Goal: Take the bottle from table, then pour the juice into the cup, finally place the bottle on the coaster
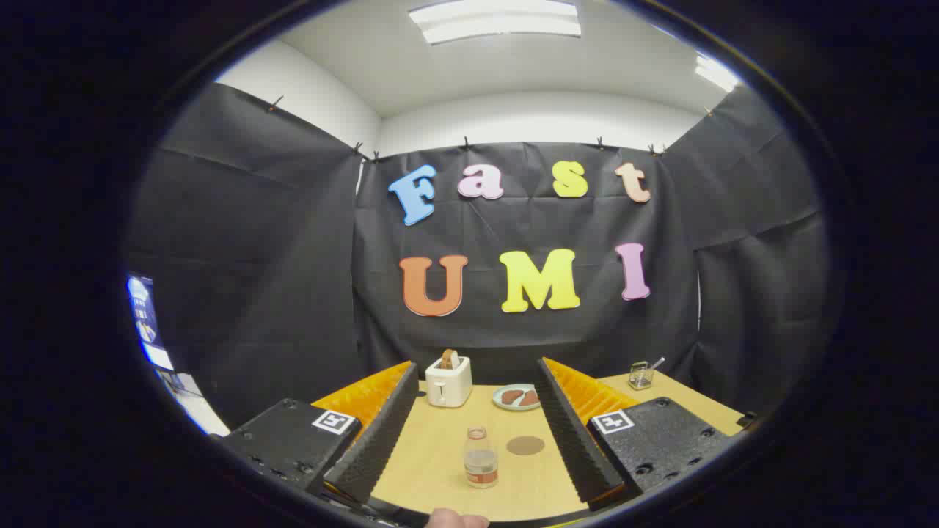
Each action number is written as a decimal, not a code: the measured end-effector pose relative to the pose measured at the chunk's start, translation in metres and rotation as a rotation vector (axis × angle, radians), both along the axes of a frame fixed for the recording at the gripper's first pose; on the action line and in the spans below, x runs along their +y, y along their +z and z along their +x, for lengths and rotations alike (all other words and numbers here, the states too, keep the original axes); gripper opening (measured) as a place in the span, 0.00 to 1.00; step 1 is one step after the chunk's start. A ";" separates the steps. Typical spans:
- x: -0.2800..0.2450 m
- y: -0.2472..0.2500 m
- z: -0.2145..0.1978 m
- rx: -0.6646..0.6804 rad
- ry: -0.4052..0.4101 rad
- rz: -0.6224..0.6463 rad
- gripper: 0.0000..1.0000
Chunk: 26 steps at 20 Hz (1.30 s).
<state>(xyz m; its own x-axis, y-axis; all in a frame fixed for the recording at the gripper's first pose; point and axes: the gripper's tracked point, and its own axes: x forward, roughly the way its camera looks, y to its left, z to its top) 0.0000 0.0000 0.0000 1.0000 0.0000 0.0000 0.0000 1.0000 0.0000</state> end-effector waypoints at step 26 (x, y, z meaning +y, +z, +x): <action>-0.007 -0.013 -0.003 0.008 -0.011 0.079 1.00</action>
<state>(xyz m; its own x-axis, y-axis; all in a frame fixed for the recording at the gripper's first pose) -0.0032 -0.0071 -0.0126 0.9999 -0.0111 -0.0084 0.0117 0.9968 0.0787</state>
